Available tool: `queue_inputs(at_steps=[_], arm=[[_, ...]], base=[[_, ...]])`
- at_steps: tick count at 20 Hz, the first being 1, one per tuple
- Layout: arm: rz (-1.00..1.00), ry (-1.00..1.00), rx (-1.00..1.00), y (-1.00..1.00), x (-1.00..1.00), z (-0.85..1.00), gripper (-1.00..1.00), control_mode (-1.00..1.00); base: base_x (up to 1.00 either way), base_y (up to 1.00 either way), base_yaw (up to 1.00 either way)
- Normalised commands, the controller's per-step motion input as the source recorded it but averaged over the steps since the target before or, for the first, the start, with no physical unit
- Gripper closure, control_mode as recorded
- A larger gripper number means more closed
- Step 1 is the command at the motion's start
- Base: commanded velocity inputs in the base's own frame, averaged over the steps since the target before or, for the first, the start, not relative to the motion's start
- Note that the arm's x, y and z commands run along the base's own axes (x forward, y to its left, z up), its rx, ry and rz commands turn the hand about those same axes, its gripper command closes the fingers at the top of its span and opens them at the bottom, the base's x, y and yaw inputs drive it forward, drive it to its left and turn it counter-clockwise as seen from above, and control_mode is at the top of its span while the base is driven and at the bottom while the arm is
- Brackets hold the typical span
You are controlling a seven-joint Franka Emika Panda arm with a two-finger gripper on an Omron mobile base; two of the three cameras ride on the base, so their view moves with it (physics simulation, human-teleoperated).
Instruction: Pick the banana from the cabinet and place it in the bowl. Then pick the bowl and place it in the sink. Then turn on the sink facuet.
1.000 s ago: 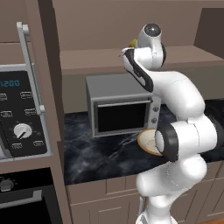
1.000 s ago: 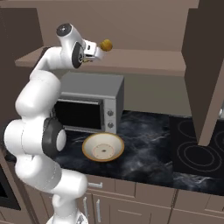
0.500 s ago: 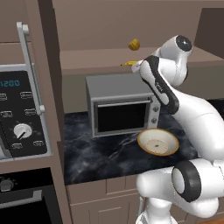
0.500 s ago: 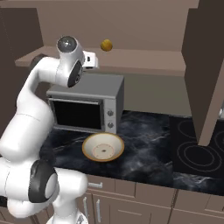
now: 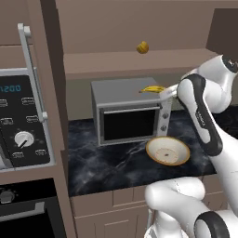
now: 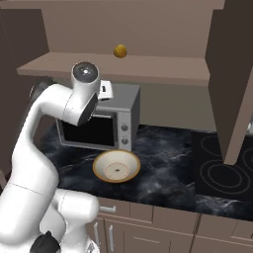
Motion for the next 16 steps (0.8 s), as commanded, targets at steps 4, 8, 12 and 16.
queue_inputs(at_steps=[4,8,12,16], arm=[[0.04,0.27,-0.08,-0.38,-0.35,-0.99,1.00,-1.00],[0.01,0.13,-0.10,-0.21,0.18,-1.00,1.00,-1.00],[0.00,0.16,-0.11,-0.08,0.46,-0.97,1.00,-1.00],[0.00,0.18,-0.01,-0.25,0.37,-0.96,1.00,-1.00]], base=[[0.00,0.00,0.00],[0.00,0.00,0.00],[0.00,0.00,0.00],[0.00,0.00,0.00]])
